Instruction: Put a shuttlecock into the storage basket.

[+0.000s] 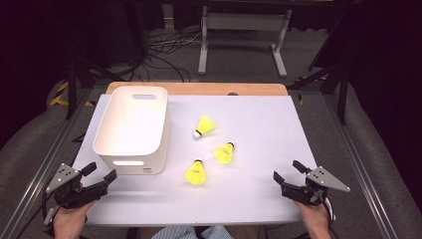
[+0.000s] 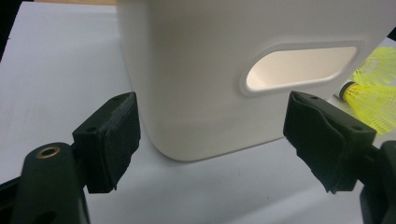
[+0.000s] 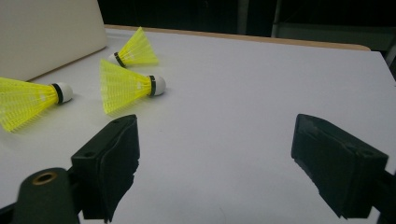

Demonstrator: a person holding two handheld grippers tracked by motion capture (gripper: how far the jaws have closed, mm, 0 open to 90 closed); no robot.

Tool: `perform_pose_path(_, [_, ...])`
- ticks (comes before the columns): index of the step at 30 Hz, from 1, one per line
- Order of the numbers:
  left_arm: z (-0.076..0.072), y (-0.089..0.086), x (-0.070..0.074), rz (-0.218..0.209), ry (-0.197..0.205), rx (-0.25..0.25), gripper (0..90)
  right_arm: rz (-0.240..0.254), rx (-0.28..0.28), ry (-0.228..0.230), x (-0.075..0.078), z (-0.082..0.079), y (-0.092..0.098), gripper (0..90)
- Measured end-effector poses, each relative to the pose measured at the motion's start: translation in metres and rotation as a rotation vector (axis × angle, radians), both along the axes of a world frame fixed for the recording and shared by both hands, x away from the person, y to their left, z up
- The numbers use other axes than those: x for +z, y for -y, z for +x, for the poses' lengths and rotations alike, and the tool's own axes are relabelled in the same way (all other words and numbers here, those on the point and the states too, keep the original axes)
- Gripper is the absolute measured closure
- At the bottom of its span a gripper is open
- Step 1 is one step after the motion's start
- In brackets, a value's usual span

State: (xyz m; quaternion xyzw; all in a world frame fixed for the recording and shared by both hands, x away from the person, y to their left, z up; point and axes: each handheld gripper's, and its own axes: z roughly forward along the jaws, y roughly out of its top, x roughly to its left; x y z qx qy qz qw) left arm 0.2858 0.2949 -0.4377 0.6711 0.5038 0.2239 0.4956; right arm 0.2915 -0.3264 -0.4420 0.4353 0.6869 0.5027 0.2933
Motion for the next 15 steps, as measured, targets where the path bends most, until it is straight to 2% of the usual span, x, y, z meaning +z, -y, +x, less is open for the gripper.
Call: perform_pose_path(15, [-0.0013, -0.0016, 0.0005, -0.008, -0.006, -0.001, 19.5, 0.012, 0.003, -0.015, -0.0003, 0.0012, 0.0003, 14.7])
